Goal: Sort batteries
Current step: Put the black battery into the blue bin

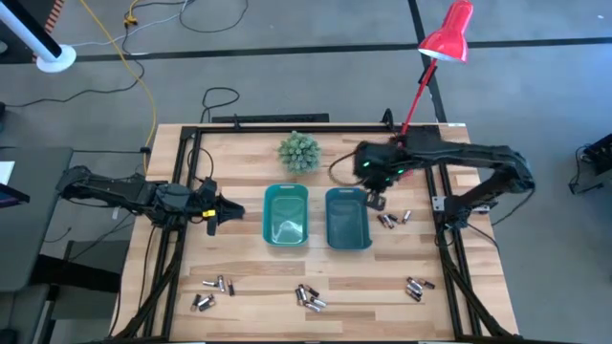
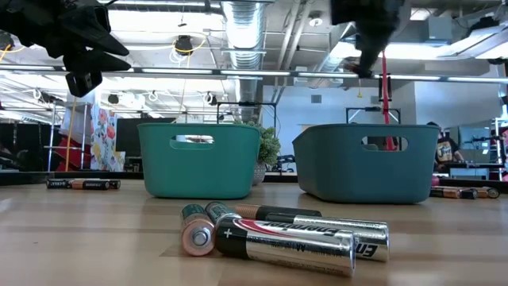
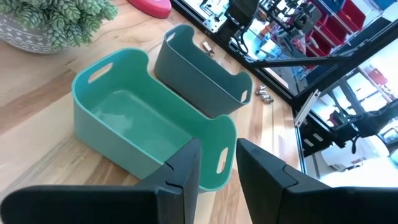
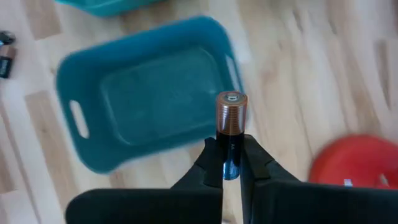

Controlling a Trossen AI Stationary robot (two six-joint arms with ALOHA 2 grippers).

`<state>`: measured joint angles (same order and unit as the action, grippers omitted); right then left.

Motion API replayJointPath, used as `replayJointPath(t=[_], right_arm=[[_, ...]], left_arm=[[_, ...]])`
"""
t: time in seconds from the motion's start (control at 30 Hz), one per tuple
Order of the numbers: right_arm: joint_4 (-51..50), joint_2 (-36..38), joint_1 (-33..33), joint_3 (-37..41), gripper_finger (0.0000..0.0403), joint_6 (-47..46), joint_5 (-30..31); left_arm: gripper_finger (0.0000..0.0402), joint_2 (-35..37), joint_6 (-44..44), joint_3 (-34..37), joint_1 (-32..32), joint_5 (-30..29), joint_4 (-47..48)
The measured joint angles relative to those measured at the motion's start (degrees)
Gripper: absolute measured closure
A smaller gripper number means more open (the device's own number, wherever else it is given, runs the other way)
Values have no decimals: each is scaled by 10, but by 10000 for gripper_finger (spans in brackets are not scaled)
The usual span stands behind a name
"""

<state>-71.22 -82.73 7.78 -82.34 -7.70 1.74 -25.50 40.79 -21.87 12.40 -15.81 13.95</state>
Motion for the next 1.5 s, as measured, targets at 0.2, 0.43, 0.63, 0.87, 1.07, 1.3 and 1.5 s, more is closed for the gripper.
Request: replayJointPath(t=[0.2,0.43,0.63,0.87,1.07,1.3,1.5], right_arm=[[-8,-101,-36,-23,386,2,-7],[19,-178,-44,-6,385,2,-26],[52,-238,-48,1,384,-10,-49],[56,-281,-57,2,375,-13,-50],[64,-292,-58,1,344,-16,-50],[79,-291,-58,1,321,-30,-50],[78,-291,-59,1,314,-30,-50]], left_arm=[[301,0,0,0,0,0,9],[301,0,0,0,0,0,9],[301,0,-1,0,0,0,27],[301,0,-1,0,0,-1,38],[301,0,-1,0,0,-1,38],[301,0,-1,0,0,-3,38],[301,0,-1,0,0,-3,38]])
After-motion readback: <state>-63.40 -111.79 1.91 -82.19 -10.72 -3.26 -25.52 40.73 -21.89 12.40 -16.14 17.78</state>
